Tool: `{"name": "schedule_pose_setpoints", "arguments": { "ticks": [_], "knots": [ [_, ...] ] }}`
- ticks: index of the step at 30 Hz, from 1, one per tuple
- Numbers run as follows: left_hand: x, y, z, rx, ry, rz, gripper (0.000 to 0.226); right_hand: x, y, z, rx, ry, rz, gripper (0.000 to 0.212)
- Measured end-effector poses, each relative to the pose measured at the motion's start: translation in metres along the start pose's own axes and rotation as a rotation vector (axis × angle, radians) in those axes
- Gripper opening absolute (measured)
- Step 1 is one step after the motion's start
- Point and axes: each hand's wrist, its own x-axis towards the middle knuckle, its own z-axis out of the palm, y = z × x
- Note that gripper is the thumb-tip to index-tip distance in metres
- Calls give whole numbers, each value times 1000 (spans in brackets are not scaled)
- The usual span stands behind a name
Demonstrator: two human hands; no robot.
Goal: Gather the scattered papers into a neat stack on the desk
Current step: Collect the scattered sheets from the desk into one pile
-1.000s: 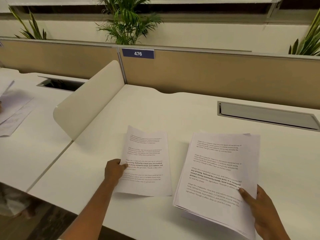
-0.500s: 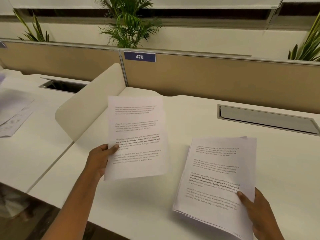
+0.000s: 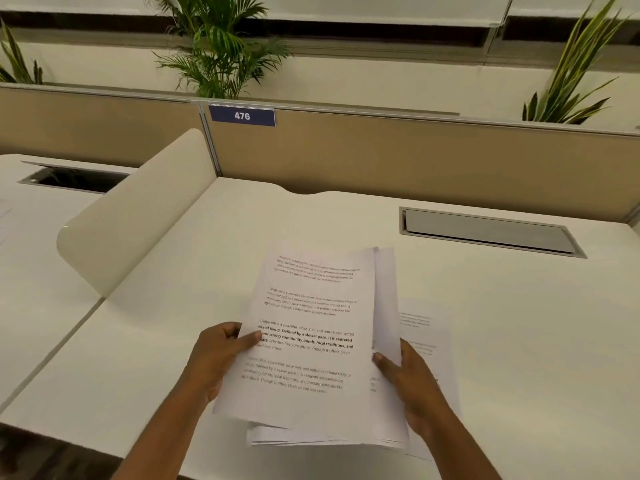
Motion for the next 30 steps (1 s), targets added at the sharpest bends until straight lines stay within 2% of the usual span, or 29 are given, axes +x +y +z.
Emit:
{"name": "schedule_pose_setpoints", "arguments": {
  "ticks": [7, 10, 12, 14, 18, 20, 22, 26, 28, 30],
  "knots": [
    [-8, -8, -20, 223, 49, 55, 21, -6, -4, 32, 52, -105, 46, 50],
    [-7, -9, -30, 334, 136, 94, 36, -6, -3, 43, 68, -153, 70, 47],
    [-6, -8, -41, 271, 216, 111, 42, -6, -3, 49, 63, -179, 76, 47],
    [-2, -5, -52, 78, 191, 36, 38, -5, -3, 56, 68, -207, 72, 49],
    [5, -13, -70, -207, -85, -302, 54, -4, -5, 72, 58, -243, 75, 48],
    [3, -24, -73, -300, -192, -388, 46, -4, -6, 80, 41, -272, 79, 44],
    [1, -35, -73, -341, -242, -377, 38, -5, -6, 87, 5, -305, 77, 41],
    [-2, -46, -74, -336, -248, -281, 38, -2, -1, 92, -62, -319, 104, 39],
    [-1, -46, -76, -336, -239, -253, 31, 4, 1, 86, -138, -253, 123, 35],
    [0, -46, -80, -351, -222, -223, 30, 12, 6, 69, -301, -71, 55, 33]
  ]
}}
